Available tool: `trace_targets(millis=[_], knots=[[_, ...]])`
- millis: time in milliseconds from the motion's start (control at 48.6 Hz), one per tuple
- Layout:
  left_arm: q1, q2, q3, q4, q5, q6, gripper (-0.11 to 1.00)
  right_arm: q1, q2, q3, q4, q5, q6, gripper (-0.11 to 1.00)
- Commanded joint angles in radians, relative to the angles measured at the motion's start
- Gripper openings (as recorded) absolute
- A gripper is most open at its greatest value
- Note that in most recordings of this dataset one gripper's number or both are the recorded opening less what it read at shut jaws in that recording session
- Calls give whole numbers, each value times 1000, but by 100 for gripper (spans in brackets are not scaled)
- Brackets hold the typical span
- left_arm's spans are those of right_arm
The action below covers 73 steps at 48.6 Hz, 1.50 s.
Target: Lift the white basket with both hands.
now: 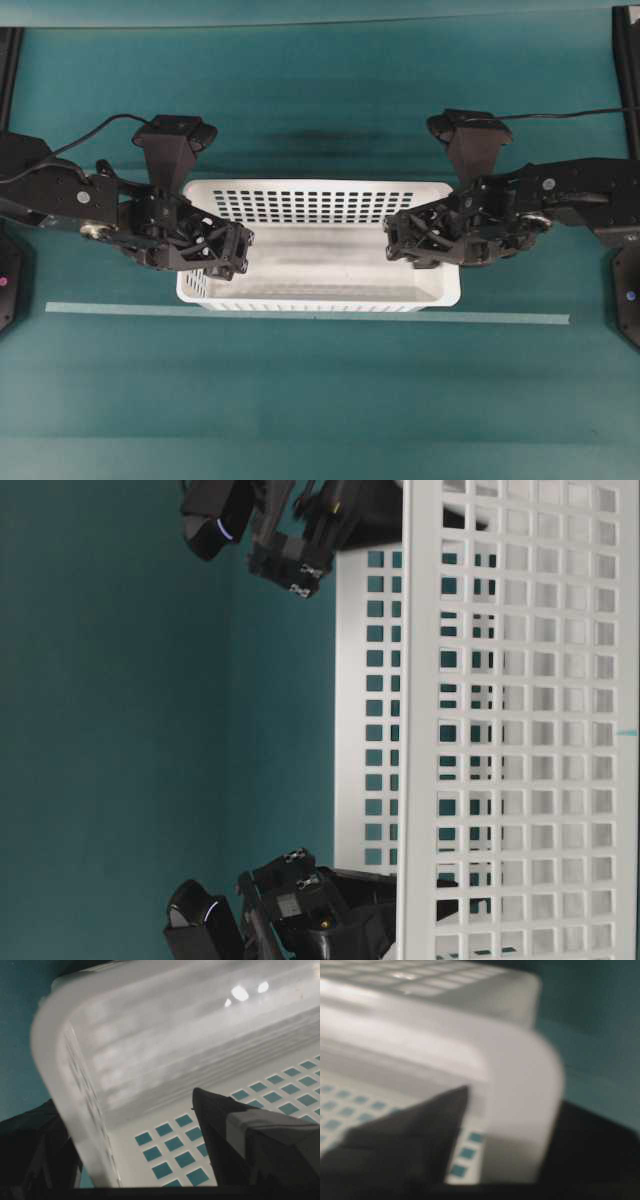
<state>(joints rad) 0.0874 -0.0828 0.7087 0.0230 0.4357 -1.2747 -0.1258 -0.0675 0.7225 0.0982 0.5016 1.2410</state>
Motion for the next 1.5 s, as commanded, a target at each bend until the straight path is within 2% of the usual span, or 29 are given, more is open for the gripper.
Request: trace_targets(millis=[0,103,185,288,556,700,844,1049,1173,1317,1379,1481], knots=[[8,29,-11,6,-32,3,80,-8,26,-9,-5,-3,-3,65],[6,32,-9,6,-40,5,80,-9,25,-8,-25,-2,-6,91],[8,31,-5,6,-40,9,81,-9,23,-8,-37,2,-20,99],[8,26,8,6,-38,9,82,-11,21,-6,-37,15,-38,98],[8,-48,31,8,-38,11,92,-28,-25,-20,-37,100,-40,98],[5,-86,41,6,-28,9,93,-40,-69,-37,-37,144,-41,98],[2,-137,40,8,18,11,93,-41,-127,-48,-37,173,-43,98],[-6,-264,48,6,146,12,93,-41,-229,-48,-43,183,-52,98],[-6,-379,48,6,210,12,93,-41,-314,-51,-43,170,-101,97],[-8,-534,51,6,193,20,93,-38,-410,-55,-43,153,-167,96],[-9,-601,58,6,169,40,93,-31,-454,-48,-58,109,-241,96],[-11,-710,84,6,118,117,93,-17,-525,-25,-71,9,-387,95]])
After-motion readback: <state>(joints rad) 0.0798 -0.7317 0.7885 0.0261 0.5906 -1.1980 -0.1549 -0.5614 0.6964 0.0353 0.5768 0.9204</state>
